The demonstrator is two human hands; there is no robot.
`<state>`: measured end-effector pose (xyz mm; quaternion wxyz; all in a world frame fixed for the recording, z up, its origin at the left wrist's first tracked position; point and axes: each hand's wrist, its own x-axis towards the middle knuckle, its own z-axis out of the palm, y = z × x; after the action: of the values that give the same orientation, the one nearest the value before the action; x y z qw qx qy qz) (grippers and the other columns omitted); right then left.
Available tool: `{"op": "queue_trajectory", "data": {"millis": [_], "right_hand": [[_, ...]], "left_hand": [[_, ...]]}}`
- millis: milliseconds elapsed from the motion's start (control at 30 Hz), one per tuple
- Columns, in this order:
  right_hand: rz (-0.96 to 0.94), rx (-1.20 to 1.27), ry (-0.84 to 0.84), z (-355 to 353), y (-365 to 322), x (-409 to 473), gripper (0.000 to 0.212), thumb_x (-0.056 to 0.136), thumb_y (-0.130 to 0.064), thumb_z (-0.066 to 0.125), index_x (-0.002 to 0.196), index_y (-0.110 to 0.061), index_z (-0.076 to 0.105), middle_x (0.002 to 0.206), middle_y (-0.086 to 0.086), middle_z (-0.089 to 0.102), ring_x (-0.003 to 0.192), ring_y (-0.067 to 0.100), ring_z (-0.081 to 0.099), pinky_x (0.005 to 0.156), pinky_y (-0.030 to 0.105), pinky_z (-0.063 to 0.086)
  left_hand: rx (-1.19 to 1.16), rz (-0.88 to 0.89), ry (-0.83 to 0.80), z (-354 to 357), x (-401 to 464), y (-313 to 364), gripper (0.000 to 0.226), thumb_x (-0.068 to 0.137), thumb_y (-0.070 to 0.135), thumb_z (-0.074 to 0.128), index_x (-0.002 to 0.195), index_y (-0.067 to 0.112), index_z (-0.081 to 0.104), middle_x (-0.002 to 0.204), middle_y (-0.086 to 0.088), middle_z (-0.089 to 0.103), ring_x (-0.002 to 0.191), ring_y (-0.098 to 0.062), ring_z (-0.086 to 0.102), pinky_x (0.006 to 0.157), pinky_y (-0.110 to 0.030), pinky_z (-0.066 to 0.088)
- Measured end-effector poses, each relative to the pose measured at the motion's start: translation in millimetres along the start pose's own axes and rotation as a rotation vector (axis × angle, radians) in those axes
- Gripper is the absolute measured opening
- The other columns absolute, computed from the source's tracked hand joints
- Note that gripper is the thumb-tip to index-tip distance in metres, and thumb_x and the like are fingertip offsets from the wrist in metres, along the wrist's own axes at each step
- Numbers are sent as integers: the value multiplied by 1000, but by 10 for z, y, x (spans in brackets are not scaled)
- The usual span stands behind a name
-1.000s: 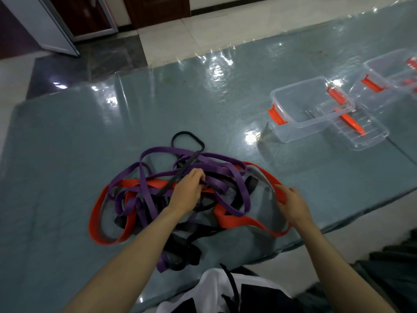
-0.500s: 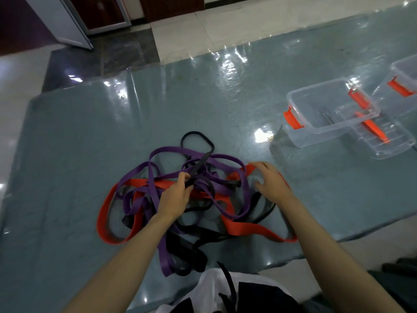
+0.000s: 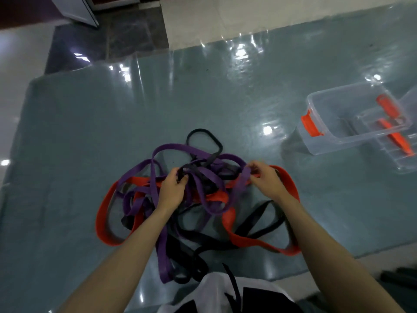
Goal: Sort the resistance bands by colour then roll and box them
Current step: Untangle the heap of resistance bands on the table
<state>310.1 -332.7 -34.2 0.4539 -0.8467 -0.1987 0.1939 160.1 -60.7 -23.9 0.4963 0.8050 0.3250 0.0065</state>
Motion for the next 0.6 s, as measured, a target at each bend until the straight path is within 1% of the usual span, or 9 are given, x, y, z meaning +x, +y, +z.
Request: {"op": "queue_trajectory", "data": {"millis": [33,67,133,167,233,333,433,500,600], "right_hand": [[5,95,39,-27,-63,44,8,95,-8,74,98,-14,70,90,0,73,85,16,68,80,40,58],[17,186,80,-61,-140,93,10,99,-17,71,92,-24,69,83,-8,70,79,9,65,75,35,58],[44,360,146,-145,-333,204,20,99,-37,68,80,-34,64,72,-16,67,68,1,64,63,26,57],[66,420,157,-181,-422,264,21,96,-44,68,78,-35,64,71,-15,68,66,2,66,60,27,59],[102,424,175,-212,-543,368,24,91,-52,71,82,-30,66,74,-9,73,65,10,71,58,34,62],[132,351,181,-133,-607,498,34,91,-46,77,94,-14,66,79,0,75,64,14,74,55,31,61],[158,276,144,18,-641,533,16,91,-28,80,93,-17,68,74,1,73,62,15,72,58,33,61],[163,237,90,98,-662,519,18,88,-24,84,98,-16,71,77,3,72,65,17,71,62,35,62],[127,169,11,176,-713,483,30,83,-23,89,107,-13,73,81,1,71,66,17,72,62,36,64]], "left_hand": [[-19,7,2,-12,28,8,12,107,18,60,118,20,64,114,-2,73,111,-20,67,90,-35,52],[-30,17,10,-27,51,10,8,107,16,61,109,22,66,108,1,73,105,-16,68,85,-28,49],[-44,27,40,-69,94,13,18,104,12,64,96,28,66,97,8,72,92,-2,66,80,-19,47],[-69,11,42,-91,112,12,20,102,9,66,94,28,67,96,7,72,91,-1,66,81,-19,49],[-143,-30,3,-122,132,19,14,100,8,70,96,21,68,101,-1,74,98,-12,69,89,-26,53],[-170,-25,-72,-184,117,51,15,97,10,75,98,24,69,105,2,73,104,-17,69,92,-26,55],[-65,4,-181,-277,63,95,30,91,9,81,109,29,68,116,10,70,100,-6,68,91,-31,60],[20,26,-236,-324,23,135,39,89,18,84,118,35,65,124,12,66,102,-8,67,91,-34,58],[103,114,-287,-333,-26,232,75,86,30,88,148,39,48,142,9,55,123,-13,58,102,-30,50]]}}
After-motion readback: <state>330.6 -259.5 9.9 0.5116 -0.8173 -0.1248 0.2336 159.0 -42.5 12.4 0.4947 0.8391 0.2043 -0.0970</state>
